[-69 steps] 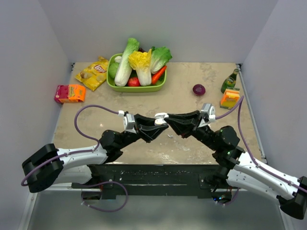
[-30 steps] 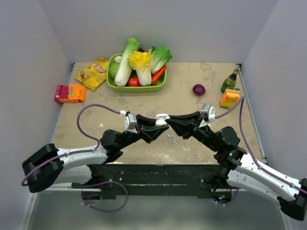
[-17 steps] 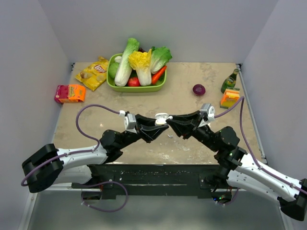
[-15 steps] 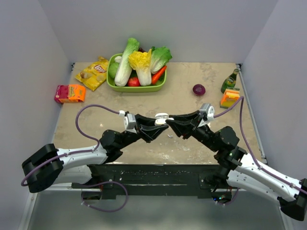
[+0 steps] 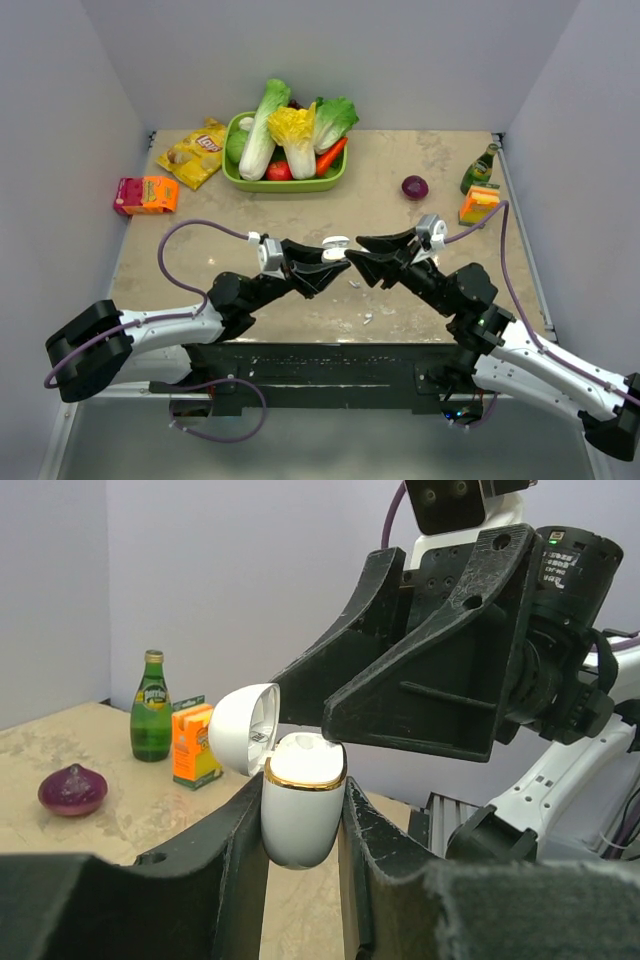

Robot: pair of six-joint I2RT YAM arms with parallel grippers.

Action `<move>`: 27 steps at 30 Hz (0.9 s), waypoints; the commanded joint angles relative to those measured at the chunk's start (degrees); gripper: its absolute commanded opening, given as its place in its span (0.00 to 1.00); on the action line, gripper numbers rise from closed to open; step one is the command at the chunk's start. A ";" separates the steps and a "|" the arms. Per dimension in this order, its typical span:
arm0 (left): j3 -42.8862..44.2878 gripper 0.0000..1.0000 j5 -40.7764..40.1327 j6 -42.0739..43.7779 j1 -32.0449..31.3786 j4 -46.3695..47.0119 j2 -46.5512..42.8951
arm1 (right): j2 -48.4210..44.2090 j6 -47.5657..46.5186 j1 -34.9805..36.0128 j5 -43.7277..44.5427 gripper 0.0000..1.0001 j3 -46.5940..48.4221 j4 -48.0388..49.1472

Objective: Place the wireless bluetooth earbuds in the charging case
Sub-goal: Place the earbud in the charging case, then pick up the earbud from the center of the board.

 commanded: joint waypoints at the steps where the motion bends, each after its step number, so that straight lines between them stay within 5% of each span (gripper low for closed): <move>1: -1.45 0.00 -4.08 3.02 -0.16 21.73 0.15 | -0.93 -0.04 -0.04 3.21 0.49 3.23 -1.94; 11: -6.28 0.00 -15.68 3.99 1.34 23.66 2.70 | -6.55 2.67 -0.04 10.32 0.61 5.60 -11.34; 17: -9.27 0.00 -18.59 2.42 1.42 22.61 -2.03 | -3.15 13.04 -0.04 27.90 0.60 5.60 -30.57; 21: -12.52 0.00 -18.33 -0.57 1.42 22.34 -5.91 | 7.55 21.39 -0.04 25.20 0.60 4.29 -40.50; 27: -16.56 0.00 -16.13 -3.39 1.42 23.22 -8.90 | 12.33 31.85 -0.04 19.65 0.56 -0.37 -42.10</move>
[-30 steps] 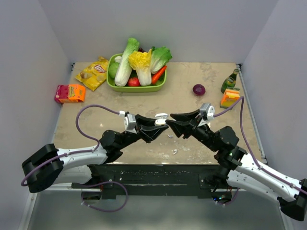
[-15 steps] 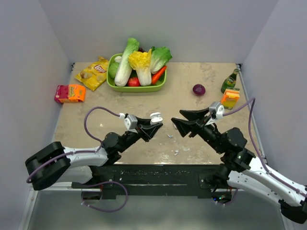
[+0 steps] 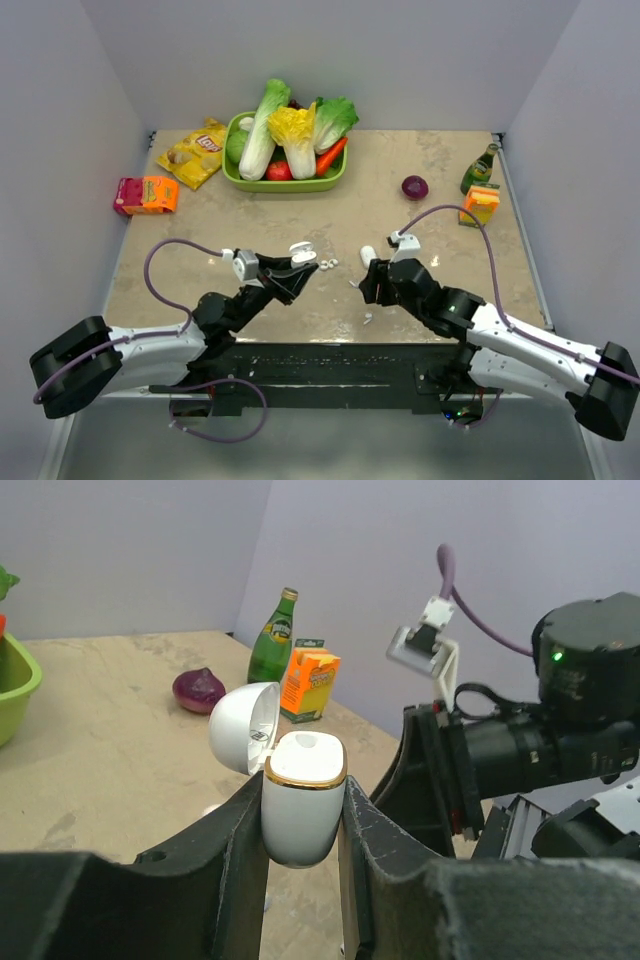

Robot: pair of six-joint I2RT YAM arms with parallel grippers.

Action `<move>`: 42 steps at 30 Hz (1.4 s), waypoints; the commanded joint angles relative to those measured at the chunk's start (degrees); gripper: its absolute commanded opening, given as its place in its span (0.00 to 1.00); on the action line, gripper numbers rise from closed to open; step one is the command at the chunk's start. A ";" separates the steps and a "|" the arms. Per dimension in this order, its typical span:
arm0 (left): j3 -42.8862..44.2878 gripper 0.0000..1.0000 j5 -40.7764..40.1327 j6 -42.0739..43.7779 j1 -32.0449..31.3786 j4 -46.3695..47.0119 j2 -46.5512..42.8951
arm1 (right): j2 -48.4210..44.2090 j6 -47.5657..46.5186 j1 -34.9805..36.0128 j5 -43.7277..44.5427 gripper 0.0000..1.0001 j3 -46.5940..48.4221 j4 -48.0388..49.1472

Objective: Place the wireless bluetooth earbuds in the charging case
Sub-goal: Pick up the earbud from the center of the board.

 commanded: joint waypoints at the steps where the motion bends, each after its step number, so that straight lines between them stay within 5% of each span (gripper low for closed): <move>1: -3.06 0.00 0.61 -3.23 0.22 22.54 -1.65 | 1.09 10.35 -0.04 -1.35 0.56 -1.53 -5.98; 10: -7.90 0.00 -0.18 -5.17 0.13 25.10 -4.19 | 9.01 11.06 0.05 -6.19 0.56 -0.12 -11.25; 42: -10.36 0.00 1.58 -7.20 0.13 21.84 -7.01 | 21.93 7.55 1.72 -7.77 0.41 -0.04 -4.93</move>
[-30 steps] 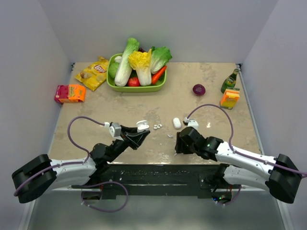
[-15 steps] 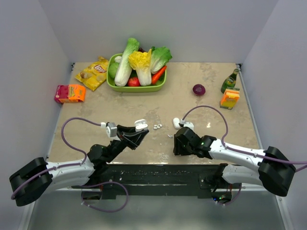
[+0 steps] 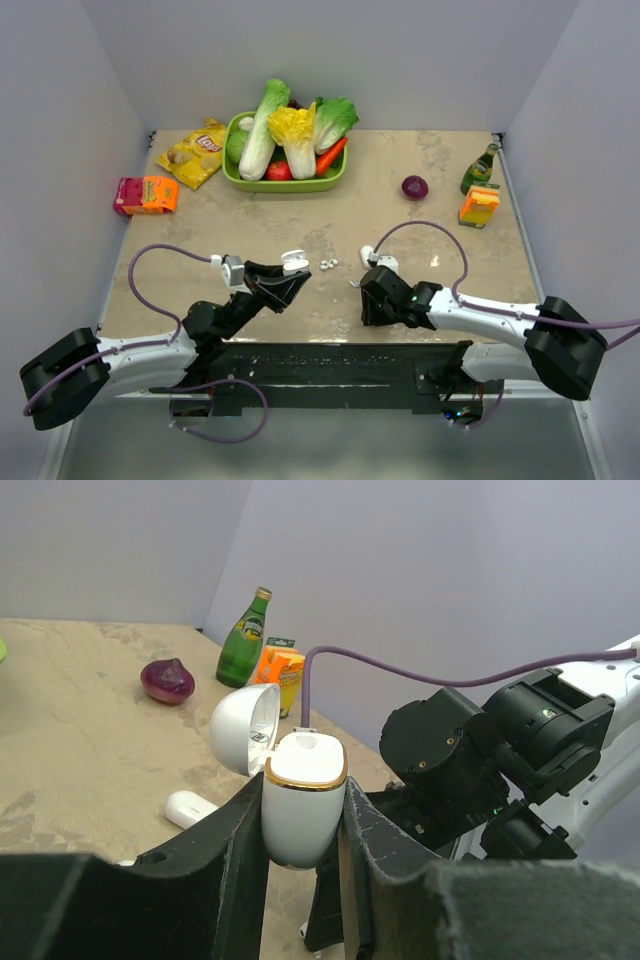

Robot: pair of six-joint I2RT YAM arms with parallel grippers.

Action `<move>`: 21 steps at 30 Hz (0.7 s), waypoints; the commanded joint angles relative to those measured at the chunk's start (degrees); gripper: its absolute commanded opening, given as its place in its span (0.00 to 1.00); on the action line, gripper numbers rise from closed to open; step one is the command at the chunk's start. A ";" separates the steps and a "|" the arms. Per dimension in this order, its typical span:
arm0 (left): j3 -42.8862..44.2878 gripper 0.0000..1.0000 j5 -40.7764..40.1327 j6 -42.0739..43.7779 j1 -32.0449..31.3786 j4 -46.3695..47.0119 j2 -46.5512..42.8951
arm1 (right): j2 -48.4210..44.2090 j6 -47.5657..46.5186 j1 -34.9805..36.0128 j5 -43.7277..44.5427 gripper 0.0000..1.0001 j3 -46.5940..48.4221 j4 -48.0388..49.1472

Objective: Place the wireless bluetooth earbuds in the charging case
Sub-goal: Pick up the earbud from the center of the board.

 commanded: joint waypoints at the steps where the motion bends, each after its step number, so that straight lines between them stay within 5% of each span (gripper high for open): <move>1: -5.07 0.00 0.45 -0.90 0.16 21.71 -0.63 | 2.09 -0.52 1.17 1.65 0.41 2.15 0.71; 10: -6.12 0.00 0.10 -0.90 0.16 21.10 -2.30 | 5.43 -0.61 2.23 1.92 0.32 2.68 1.94; 21: -7.00 0.00 -0.35 -0.99 0.16 21.27 -2.83 | 4.99 -0.78 2.67 2.27 0.00 1.89 4.75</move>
